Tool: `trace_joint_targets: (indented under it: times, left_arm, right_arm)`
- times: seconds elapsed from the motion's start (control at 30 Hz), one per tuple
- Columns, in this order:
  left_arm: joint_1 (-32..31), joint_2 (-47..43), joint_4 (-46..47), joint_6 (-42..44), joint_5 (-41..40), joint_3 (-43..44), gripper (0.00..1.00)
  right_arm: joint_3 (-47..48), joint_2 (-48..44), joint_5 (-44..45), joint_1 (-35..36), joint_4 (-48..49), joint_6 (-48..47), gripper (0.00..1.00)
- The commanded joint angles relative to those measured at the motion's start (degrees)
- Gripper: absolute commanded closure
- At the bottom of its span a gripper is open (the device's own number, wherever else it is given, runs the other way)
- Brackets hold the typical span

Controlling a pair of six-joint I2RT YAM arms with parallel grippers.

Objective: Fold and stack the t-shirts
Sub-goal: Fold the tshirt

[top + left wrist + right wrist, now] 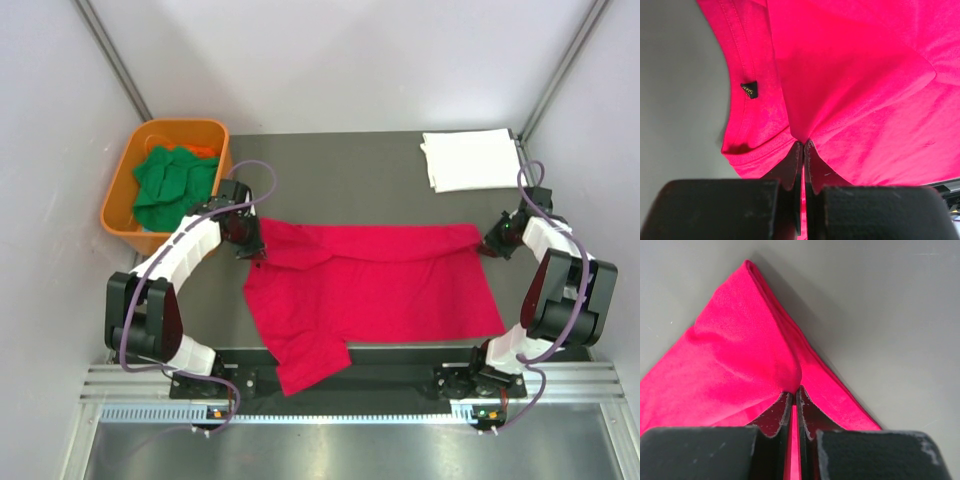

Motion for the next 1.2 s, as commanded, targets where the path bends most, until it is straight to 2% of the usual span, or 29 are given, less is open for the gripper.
trace_joint_targets:
  times: [0.0, 0.13, 0.33, 0.4, 0.47, 0.57, 1.17]
  left_arm:
    - [-0.2, -1.1, -0.3, 1.2, -1.2, -0.5, 1.00]
    - [-0.2, -1.3, -0.2, 1.4, -1.9, -1.3, 1.00]
    - [-0.3, 0.6, -0.4, 2.1, -1.9, -1.6, 1.00]
    - [-0.3, 1.0, -0.1, 2.1, -1.7, -1.6, 1.00]
    - [-0.3, 1.1, 0.1, 1.9, -1.2, -1.6, 1.00]
    - [-0.3, 1.6, 0.4, 1.9, 0.1, -1.3, 1.00]
    - [-0.4, 3.3, 2.8, 1.1, 2.2, -0.9, 1.00]
  right_arm:
    - [-0.4, -3.1, 1.1, -0.8, -0.6, -1.0, 0.99]
    - [-1.2, -3.6, 1.9, -0.9, -0.9, -1.2, 0.99]
    - [-1.8, -2.9, 6.0, -1.6, -1.5, -1.2, 0.94]
    - [-1.7, -3.1, 6.4, -1.6, -1.9, -1.2, 0.89]
    - [-1.9, -3.6, 5.9, -1.6, -2.0, -1.3, 0.76]
    - [-2.2, -4.1, 5.6, -1.6, -2.0, -1.2, 0.69]
    - [-5.0, -4.8, 6.4, -1.7, 0.8, 5.2, 0.69]
